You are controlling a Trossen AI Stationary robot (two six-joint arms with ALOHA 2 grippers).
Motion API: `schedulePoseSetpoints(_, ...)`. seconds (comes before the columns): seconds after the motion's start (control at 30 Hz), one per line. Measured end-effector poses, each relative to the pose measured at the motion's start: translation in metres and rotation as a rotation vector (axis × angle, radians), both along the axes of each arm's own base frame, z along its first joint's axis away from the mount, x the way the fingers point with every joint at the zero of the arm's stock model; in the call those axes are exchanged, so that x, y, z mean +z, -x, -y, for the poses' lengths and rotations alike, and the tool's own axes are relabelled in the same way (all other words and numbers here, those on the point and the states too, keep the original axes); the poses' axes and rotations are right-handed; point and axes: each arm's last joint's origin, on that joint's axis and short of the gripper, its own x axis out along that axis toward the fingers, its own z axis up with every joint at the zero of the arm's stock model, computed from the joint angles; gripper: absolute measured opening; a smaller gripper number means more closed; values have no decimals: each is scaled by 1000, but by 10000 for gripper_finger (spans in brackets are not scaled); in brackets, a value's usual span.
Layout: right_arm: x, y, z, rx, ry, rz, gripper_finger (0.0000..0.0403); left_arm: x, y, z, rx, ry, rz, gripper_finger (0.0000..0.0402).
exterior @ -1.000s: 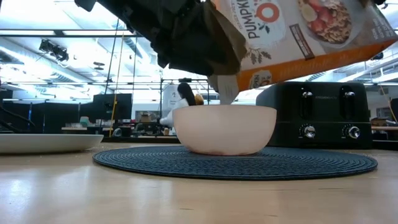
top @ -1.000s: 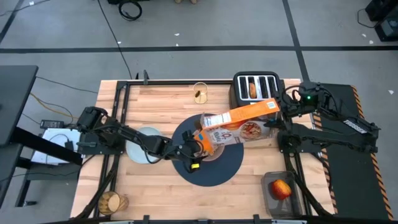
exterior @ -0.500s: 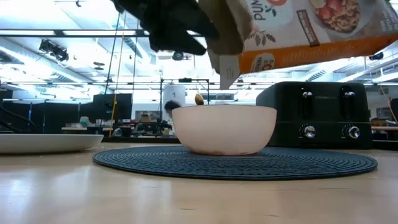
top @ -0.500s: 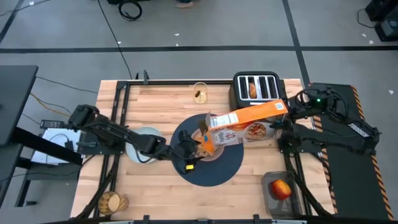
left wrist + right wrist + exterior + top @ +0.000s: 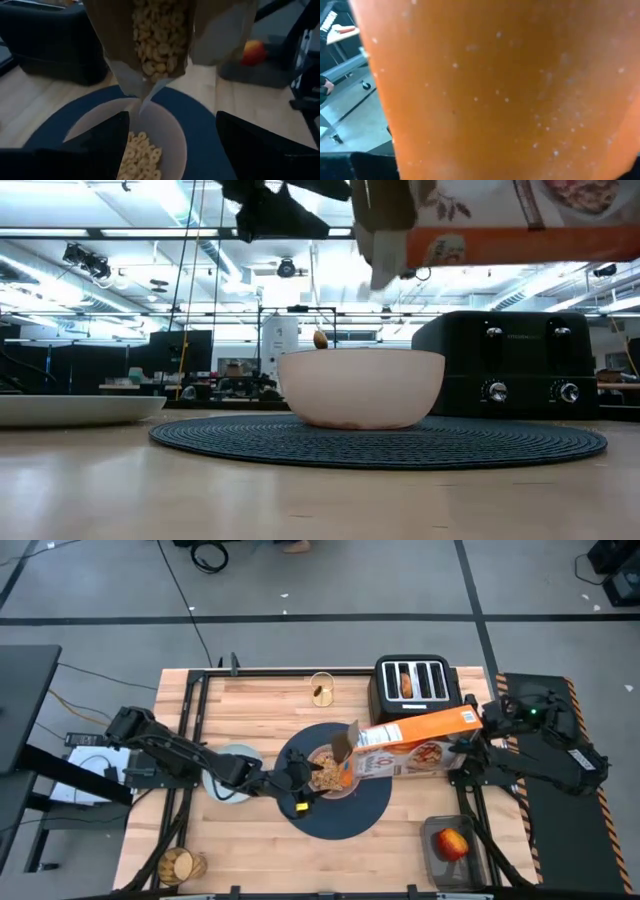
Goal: Arrange a breakfast setting
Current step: Pour the cereal into the orange bowl
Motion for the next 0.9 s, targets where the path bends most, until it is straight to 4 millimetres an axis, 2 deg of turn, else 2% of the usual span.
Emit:
schedulePoseSetpoints(0.3,-13,-17,8,11,-28,-48,310,-35,-33,-4,0,-72,61,302)
schedulePoseSetpoints(0.63,-8,-21,9,15,-13,-2,310,-54,-41,-8,-28,-188,0,302)
schedulePoseSetpoints(0.9,-9,-21,10,-2,-28,-10,310,-57,-44,-7,-72,-341,-20,299)
